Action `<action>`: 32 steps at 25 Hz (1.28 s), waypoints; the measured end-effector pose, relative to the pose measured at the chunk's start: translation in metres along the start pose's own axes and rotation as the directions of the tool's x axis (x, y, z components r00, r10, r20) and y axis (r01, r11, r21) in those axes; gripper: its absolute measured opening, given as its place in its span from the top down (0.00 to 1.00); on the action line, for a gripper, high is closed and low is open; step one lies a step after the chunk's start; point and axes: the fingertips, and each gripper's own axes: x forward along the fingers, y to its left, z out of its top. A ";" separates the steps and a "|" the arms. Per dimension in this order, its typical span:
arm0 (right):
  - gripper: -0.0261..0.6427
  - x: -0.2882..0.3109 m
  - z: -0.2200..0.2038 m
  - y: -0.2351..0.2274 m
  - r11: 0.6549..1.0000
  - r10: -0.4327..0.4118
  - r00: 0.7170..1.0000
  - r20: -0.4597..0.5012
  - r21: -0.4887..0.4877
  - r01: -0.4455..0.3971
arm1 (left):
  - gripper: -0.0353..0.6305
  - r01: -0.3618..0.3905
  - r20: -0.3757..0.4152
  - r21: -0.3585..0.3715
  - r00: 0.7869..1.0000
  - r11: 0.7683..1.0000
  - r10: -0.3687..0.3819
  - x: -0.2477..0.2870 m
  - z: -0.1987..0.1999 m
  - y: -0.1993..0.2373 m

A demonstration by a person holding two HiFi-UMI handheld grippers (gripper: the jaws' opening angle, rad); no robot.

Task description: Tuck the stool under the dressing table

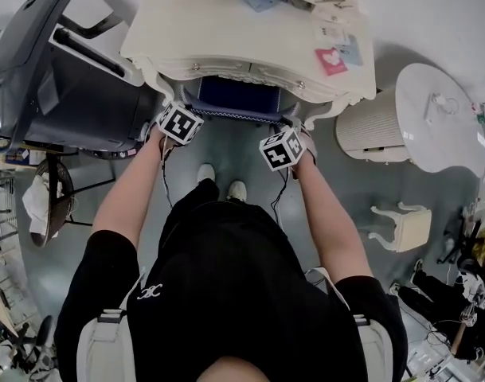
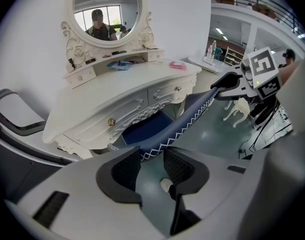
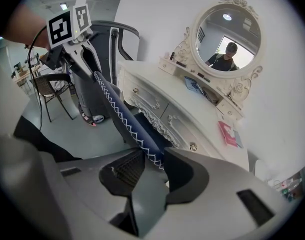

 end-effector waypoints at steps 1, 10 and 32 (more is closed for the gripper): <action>0.78 0.002 0.001 -0.001 1.000 -0.009 1.000 -0.003 0.007 0.009 | 0.73 0.003 0.003 0.009 1.000 1.000 -0.003 0.001 0.001 0.002; 0.77 0.008 0.016 -0.022 0.998 -0.051 0.998 -0.022 0.038 0.052 | 0.72 0.064 0.031 0.024 0.997 0.998 -0.065 0.007 0.019 0.013; 0.77 0.011 0.001 -0.010 0.997 -0.050 0.997 -0.060 0.052 0.054 | 0.71 0.108 0.033 0.032 0.994 0.994 -0.109 0.015 0.006 0.002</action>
